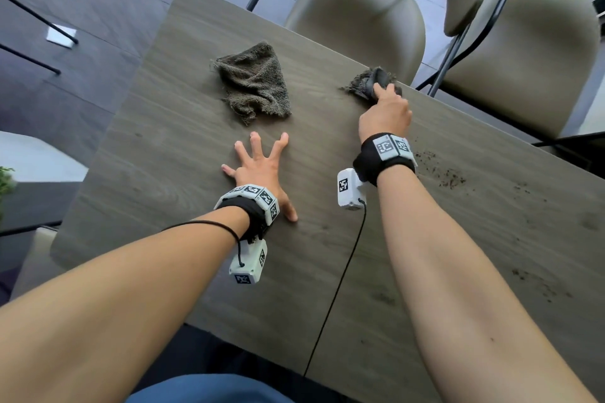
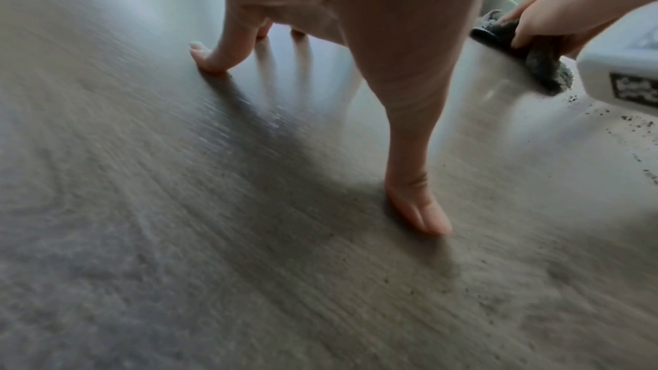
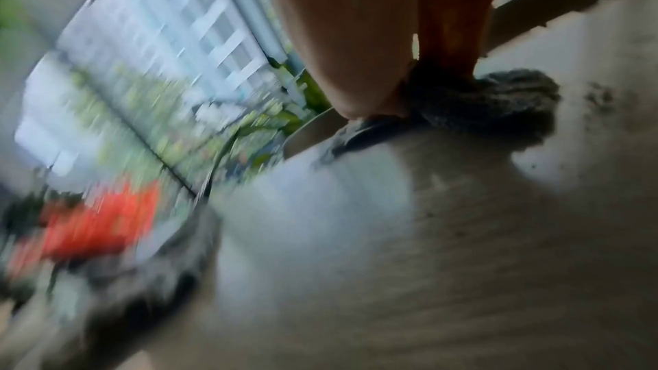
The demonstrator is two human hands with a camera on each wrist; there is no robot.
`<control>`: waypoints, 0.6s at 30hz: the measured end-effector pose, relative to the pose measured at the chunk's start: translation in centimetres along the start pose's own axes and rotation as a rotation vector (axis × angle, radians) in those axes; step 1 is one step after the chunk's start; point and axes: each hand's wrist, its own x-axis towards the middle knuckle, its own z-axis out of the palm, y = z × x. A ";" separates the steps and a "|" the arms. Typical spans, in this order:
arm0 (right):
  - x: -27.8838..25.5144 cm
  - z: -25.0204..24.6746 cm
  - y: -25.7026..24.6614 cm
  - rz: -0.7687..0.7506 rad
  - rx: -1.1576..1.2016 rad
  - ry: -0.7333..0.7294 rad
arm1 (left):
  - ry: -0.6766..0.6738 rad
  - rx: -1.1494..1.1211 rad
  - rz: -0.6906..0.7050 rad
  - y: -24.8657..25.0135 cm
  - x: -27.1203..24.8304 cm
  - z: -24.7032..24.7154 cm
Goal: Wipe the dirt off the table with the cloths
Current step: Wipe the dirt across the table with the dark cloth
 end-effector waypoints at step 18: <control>1.8 3.5 -7.7 -0.255 -0.124 -0.103 | 0.017 0.005 -0.005 -0.1 0.5 0.6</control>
